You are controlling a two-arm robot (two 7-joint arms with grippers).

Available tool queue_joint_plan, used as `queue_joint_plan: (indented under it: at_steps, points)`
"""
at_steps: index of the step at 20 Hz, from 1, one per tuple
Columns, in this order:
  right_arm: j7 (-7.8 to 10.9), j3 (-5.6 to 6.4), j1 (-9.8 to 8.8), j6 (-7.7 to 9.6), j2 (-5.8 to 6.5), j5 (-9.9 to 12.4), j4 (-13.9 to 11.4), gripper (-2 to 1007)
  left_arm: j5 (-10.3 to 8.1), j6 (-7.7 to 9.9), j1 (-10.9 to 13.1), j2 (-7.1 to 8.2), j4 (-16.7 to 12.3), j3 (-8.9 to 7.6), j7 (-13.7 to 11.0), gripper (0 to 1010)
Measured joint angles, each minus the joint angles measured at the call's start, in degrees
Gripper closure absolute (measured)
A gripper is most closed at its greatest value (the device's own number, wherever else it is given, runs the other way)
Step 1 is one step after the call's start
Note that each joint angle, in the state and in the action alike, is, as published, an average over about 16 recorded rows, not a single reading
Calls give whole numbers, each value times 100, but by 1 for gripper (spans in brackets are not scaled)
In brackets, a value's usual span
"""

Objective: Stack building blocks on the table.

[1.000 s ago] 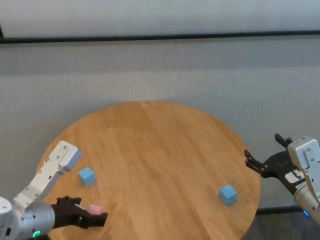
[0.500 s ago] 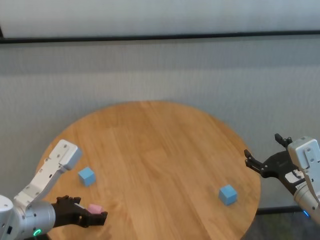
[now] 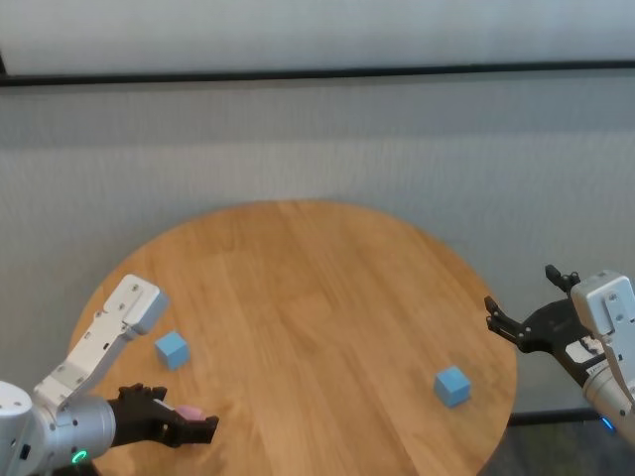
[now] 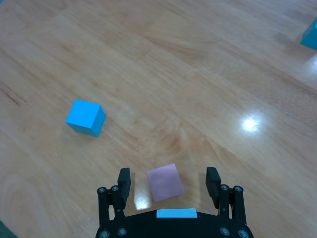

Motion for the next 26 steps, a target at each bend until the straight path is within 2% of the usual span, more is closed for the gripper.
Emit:
queue_joint_plan:
  at_steps: [13, 26]
  points:
    - [0, 0, 0, 0, 0, 0, 0, 0, 83, 165, -71, -217, 200, -103, -18, 10]
    - [0, 0, 0, 0, 0, 0, 0, 0, 303, 214, -158, -326, 382, -91, -63, 10]
